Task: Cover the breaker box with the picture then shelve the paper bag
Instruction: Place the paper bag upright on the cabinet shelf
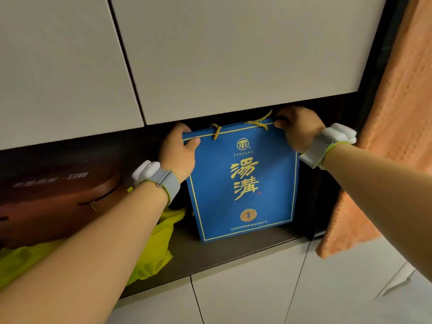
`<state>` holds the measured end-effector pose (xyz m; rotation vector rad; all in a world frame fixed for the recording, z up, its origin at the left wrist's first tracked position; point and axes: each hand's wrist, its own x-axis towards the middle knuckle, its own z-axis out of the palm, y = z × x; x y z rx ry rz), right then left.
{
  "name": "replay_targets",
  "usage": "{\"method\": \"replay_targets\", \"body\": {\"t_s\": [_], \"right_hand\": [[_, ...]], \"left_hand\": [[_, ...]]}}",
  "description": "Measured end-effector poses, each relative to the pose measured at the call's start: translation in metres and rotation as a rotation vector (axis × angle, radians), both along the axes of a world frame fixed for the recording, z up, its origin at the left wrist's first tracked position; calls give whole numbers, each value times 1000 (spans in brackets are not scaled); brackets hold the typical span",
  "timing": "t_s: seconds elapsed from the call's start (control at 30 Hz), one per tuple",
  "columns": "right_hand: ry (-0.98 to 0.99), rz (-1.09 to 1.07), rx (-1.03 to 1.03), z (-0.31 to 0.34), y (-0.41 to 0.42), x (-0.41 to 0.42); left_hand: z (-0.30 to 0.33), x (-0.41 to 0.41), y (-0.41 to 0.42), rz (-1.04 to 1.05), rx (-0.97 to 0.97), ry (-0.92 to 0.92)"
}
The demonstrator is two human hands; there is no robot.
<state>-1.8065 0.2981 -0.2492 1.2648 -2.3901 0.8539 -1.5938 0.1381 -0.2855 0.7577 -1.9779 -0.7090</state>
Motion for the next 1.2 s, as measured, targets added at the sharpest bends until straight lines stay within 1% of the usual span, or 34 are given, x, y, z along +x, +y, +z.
{"method": "replay_targets", "body": {"t_s": [0.1, 0.27, 0.47, 0.6, 0.7, 0.77, 0.83, 0.9, 0.97, 1.1, 1.2], "right_hand": [[-5, 18, 35, -7, -3, -12], [-70, 32, 81, -19, -14, -25], [-33, 56, 108, -17, -26, -20], [-58, 9, 133, -15, -30, -21], [-101, -95, 151, -12, -34, -21], [-82, -97, 143, -13, -33, -19], [-16, -95, 93, -17, -31, -15], [27, -117, -3, -19, -33, -11], [-4, -136, -51, -19, -34, -8], [23, -18, -59, -22, -22, -7], [43, 27, -17, -22, -14, -6]], "left_hand": [[-5, -10, 9, 55, -13, -50], [-5, -13, 14, 135, -35, -99], [-8, 0, 10, 172, -19, -129], [-4, -1, 12, 164, -33, -194], [2, -6, 13, 160, -46, -269], [3, -9, 14, 166, -57, -341], [3, -9, 16, 182, -56, -384], [4, -10, 19, 194, -65, -375], [6, -10, 21, 200, -91, -353], [7, -11, 24, 191, -127, -348], [5, -14, 23, 196, -147, -350]]}}
